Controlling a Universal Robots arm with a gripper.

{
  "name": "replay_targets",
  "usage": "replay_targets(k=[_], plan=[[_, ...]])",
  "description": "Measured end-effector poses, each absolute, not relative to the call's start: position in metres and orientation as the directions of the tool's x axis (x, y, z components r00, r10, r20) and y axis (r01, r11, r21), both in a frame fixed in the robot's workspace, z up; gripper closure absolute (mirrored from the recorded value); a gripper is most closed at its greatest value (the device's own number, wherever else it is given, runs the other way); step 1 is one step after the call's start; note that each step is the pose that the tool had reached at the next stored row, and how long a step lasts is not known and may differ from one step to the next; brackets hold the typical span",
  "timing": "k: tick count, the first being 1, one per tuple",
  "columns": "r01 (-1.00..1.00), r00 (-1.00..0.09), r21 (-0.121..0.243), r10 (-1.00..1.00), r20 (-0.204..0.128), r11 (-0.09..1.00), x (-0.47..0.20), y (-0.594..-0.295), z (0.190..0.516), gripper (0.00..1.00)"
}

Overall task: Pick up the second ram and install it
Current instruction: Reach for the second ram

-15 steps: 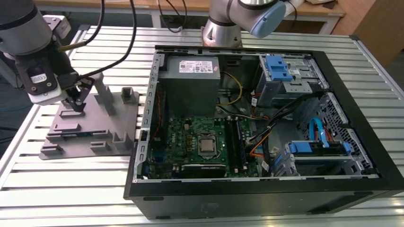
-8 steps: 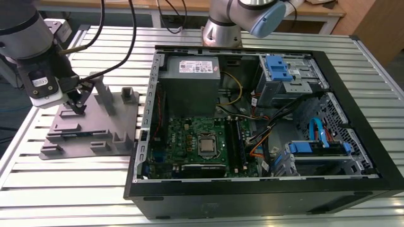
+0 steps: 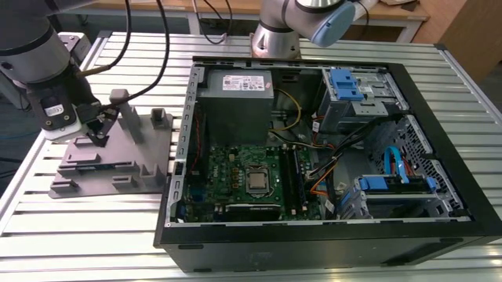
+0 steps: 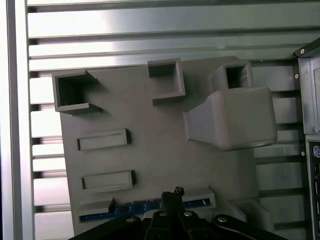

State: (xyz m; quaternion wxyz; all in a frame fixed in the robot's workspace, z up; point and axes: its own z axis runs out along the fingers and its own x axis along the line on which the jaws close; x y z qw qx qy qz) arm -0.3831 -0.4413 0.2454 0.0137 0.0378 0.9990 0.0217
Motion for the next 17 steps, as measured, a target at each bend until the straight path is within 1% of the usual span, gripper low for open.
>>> replay_targets(k=[17], plan=[[0.075,-0.997,0.044,0.076,-0.026,0.996,-0.383,-0.442,0.216,0.93]])
